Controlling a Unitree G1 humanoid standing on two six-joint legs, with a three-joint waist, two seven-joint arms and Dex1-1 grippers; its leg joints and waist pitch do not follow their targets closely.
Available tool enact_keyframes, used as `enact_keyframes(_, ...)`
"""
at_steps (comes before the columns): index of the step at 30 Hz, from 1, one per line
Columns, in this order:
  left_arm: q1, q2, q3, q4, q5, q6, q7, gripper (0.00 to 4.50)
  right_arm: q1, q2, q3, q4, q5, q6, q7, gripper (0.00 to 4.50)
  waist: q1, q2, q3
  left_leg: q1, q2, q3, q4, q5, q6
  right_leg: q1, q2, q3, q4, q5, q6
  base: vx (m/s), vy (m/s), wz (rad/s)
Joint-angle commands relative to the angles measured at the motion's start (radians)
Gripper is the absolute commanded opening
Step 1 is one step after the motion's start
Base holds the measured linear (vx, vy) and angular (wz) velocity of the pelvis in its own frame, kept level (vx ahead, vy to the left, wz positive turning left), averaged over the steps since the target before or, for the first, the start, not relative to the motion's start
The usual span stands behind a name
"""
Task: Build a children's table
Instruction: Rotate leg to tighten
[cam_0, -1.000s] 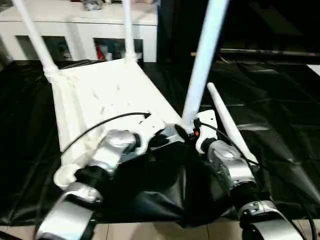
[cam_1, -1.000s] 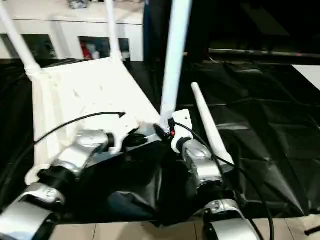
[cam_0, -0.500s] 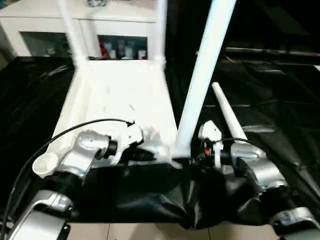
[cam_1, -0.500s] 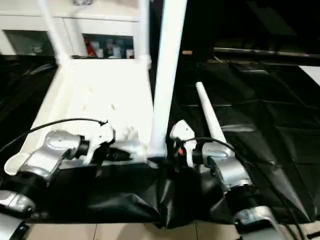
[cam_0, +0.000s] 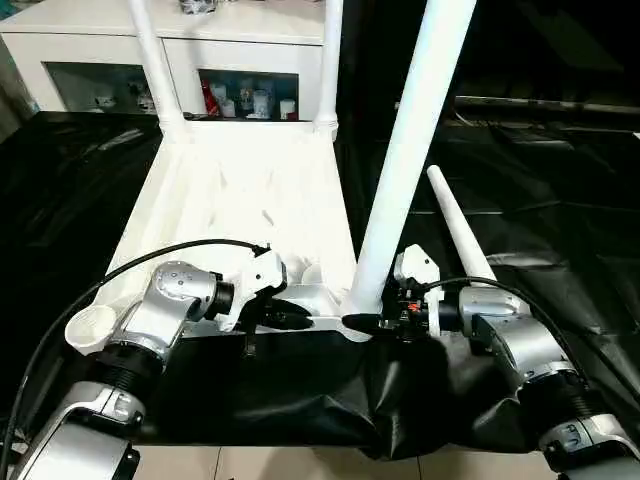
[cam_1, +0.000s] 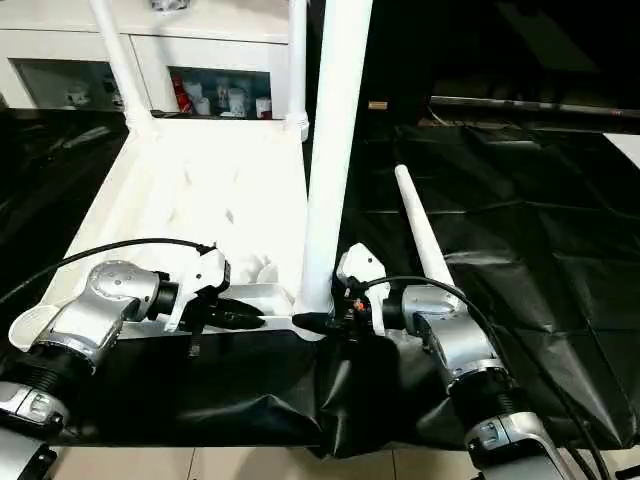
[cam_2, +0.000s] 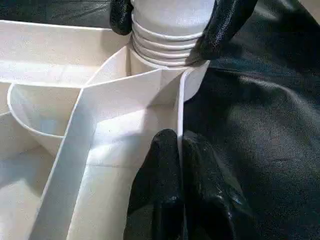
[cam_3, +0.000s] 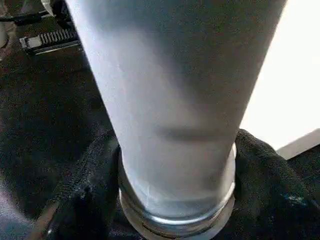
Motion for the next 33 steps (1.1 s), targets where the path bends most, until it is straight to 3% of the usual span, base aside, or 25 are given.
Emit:
enact_keyframes(1,0.004,-0.027,-0.002,0.009,-0.014,-0.003,0.025,0.0,-0.007,0.02,0.004,0.038,-0.024,-0.006,-0.053,2.74,0.0,-0.008,-0.054,-0.01,0.021,0.006,-0.058,-0.183,0.066,0.057,-0.05,0.05,-0.069,-0.287,-0.183,0.0,0.0,0.0)
enact_keyframes(2,-0.018,-0.056,0.009,0.058,0.026,-0.001,0.151,0.0,-0.03,0.068,-0.049,0.13,-0.046,-0.006,-0.245,2.74,-0.004,-0.008,-0.051,-0.01,0.02,0.005,-0.06,-0.196,0.058,0.054,-0.05,0.049,-0.073,-0.318,-0.174,0.0,0.0,0.0)
enact_keyframes(5,-0.033,-0.082,0.02,0.089,0.044,0.012,0.234,0.0,-0.041,0.103,-0.084,0.18,-0.05,0.002,-0.365,2.73,-0.018,-0.012,-0.046,-0.006,0.013,-0.002,-0.064,-0.254,0.016,0.052,-0.052,0.043,-0.092,-0.49,-0.114,-0.019,0.0,-0.01)
enact_keyframes(8,-0.069,-0.171,0.039,0.126,0.058,0.082,0.406,0.0,-0.046,0.195,-0.149,0.233,-0.039,0.033,-0.604,2.73,-0.028,-0.011,-0.04,0.001,0.008,-0.001,-0.061,-0.288,0.016,0.04,-0.049,0.041,-0.106,-0.571,-0.079,0.0,0.0,0.0)
enact_keyframes(9,-0.076,-0.189,0.041,0.132,0.061,0.094,0.436,0.0,-0.047,0.21,-0.152,0.235,-0.042,0.038,-0.635,2.73,-0.027,-0.012,-0.045,-0.002,0.007,-0.004,-0.061,-0.281,0.018,0.047,-0.051,0.039,-0.106,-0.579,-0.067,0.0,0.0,0.0)
enact_keyframes(11,-0.087,-0.215,0.044,0.141,0.063,0.107,0.478,0.0,-0.051,0.232,-0.154,0.242,-0.042,0.041,-0.665,2.73,-0.029,-0.01,-0.047,0.0,0.009,-0.002,-0.061,-0.274,0.032,0.041,-0.048,0.042,-0.106,-0.535,-0.078,0.0,0.0,0.0)
enact_keyframes(13,-0.104,-0.256,0.045,0.158,0.066,0.116,0.529,0.0,-0.058,0.265,-0.141,0.249,-0.054,0.017,-0.684,2.73,-0.029,-0.01,-0.048,-0.004,0.01,-0.002,-0.063,-0.266,0.035,0.045,-0.046,0.042,-0.101,-0.505,-0.086,0.0,0.0,0.0)
enact_keyframes(14,-0.112,-0.269,0.042,0.167,0.076,0.117,0.553,0.0,-0.064,0.28,-0.138,0.255,-0.056,0.003,-0.689,2.73,-0.025,-0.003,-0.052,-0.005,0.01,-0.001,-0.062,-0.248,0.04,0.048,-0.046,0.044,-0.095,-0.446,-0.103,0.0,0.0,0.0)
enact_keyframes(16,-0.119,-0.28,0.033,0.177,0.092,0.107,0.568,0.0,-0.075,0.301,-0.147,0.267,-0.052,-0.015,-0.701,2.73,-0.024,-0.007,-0.055,-0.007,0.011,0.002,-0.06,-0.221,0.051,0.052,-0.045,0.046,-0.088,-0.368,-0.13,0.0,0.0,0.0)
enact_keyframes(17,-0.121,-0.281,0.031,0.179,0.094,0.105,0.568,0.0,-0.079,0.31,-0.158,0.27,-0.042,-0.017,-0.703,3.08,-0.022,-0.004,-0.056,-0.009,0.01,0.003,-0.06,-0.208,0.057,0.054,-0.046,0.047,-0.083,-0.334,-0.145,0.0,0.0,0.0)
enact_keyframes(19,-0.121,-0.279,0.03,0.178,0.095,0.096,0.568,0.0,-0.082,0.316,-0.172,0.267,-0.027,-0.016,-0.705,3.43,-0.022,-0.004,-0.056,-0.009,0.01,0.004,-0.06,-0.206,0.062,0.055,-0.045,0.047,-0.083,-0.321,-0.154,0.0,0.0,0.0)
enact_keyframes(22,-0.118,-0.267,0.03,0.176,0.098,0.075,0.569,0.0,-0.081,0.303,-0.165,0.258,-0.03,-0.009,-0.686,3.52,-0.022,-0.003,-0.052,-0.007,0.012,0.002,-0.063,-0.237,0.062,0.055,-0.046,0.045,-0.088,-0.369,-0.147,0.0,0.0,0.0)
enact_keyframes(23,-0.117,-0.264,0.032,0.176,0.097,0.065,0.568,0.0,-0.078,0.294,-0.16,0.251,-0.037,-0.015,-0.683,3.52,-0.022,-0.01,-0.052,-0.007,0.012,0.002,-0.063,-0.246,0.059,0.054,-0.047,0.044,-0.091,-0.393,-0.139,0.0,0.0,0.0)
enact_keyframes(25,-0.113,-0.255,0.035,0.17,0.094,0.032,0.559,0.0,-0.062,0.267,-0.151,0.206,-0.042,-0.029,-0.646,3.52,-0.021,-0.007,-0.052,-0.006,0.012,0.001,-0.064,-0.249,0.059,0.054,-0.047,0.045,-0.091,-0.404,-0.132,0.0,0.0,0.0)
enact_keyframes(26,-0.112,-0.255,0.051,0.164,0.078,0.015,0.552,0.0,-0.032,0.236,-0.153,0.122,-0.023,-0.018,-0.6,3.52,-0.021,-0.013,-0.051,-0.008,0.012,0.002,-0.064,-0.247,0.062,0.055,-0.047,0.045,-0.092,-0.407,-0.124,0.0,0.0,0.0)
enact_keyframes(28,-0.11,-0.254,0.064,0.155,0.069,-0.012,0.554,0.0,0.039,0.179,-0.168,-0.038,0.017,0.011,-0.539,3.52,-0.01,-0.021,-0.052,-0.013,0.012,0.003,-0.062,-0.203,0.082,0.062,-0.044,0.047,-0.087,-0.348,-0.115,0.0,0.0,0.0)
enact_keyframes(30,-0.109,-0.254,0.07,0.152,0.066,-0.027,0.559,0.0,0.095,0.134,-0.175,-0.145,0.047,0.034,-0.495,3.52,0.001,-0.019,-0.056,-0.013,0.015,0.003,-0.06,-0.175,0.101,0.063,-0.045,0.049,-0.08,-0.292,-0.118,0.0,0.0,0.0)
enact_keyframes(33,-0.113,-0.259,0.093,0.154,0.047,-0.037,0.567,0.0,0.156,0.078,-0.179,-0.249,0.08,0.063,-0.435,3.52,0.002,-0.021,-0.057,-0.019,0.012,0.005,-0.054,-0.153,0.111,0.063,-0.044,0.046,-0.079,-0.256,-0.13,0.0,0.0,0.0)
